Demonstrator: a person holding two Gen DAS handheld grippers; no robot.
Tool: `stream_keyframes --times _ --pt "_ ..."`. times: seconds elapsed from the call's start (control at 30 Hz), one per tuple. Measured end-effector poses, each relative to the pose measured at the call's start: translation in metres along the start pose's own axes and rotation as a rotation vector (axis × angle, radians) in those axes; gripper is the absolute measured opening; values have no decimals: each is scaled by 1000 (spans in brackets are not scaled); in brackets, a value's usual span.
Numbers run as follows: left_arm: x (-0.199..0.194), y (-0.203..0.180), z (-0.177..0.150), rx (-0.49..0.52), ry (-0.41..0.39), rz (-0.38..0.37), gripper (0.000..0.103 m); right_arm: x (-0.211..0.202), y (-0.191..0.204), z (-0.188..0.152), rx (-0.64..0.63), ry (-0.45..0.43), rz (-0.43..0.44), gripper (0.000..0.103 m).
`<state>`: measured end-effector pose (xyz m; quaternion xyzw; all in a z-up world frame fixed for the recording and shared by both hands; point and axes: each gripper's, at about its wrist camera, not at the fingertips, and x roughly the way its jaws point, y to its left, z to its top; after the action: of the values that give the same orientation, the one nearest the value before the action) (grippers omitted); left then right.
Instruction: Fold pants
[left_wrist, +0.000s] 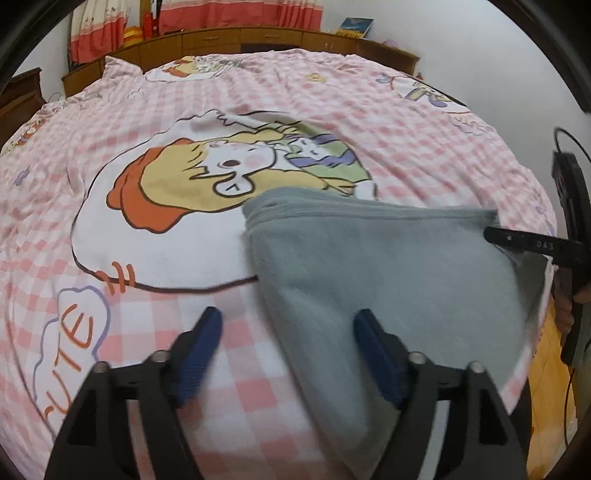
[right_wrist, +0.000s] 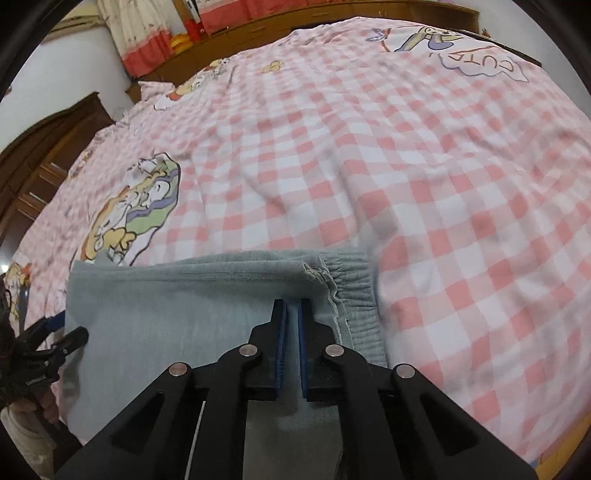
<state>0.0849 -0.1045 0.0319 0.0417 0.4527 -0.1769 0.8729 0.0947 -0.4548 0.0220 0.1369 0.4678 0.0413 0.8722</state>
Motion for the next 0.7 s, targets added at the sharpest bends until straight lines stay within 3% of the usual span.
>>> stream_keyframes --times 0.17,0.3,0.57,0.7 --pt "-7 3 -2 -4 1 -4 83 -25 13 -7 -1 -4 -12 12" --pt "-25 1 -12 -8 6 -13 82 -52 34 -26 -26 -26 56 17" --pt "-71 -8 -59 10 8 -39 82 -72 71 -84 -46 14 158 20" --pt "-90 -18 -82 47 -1 -30 82 -71 90 -109 -73 31 163 20"
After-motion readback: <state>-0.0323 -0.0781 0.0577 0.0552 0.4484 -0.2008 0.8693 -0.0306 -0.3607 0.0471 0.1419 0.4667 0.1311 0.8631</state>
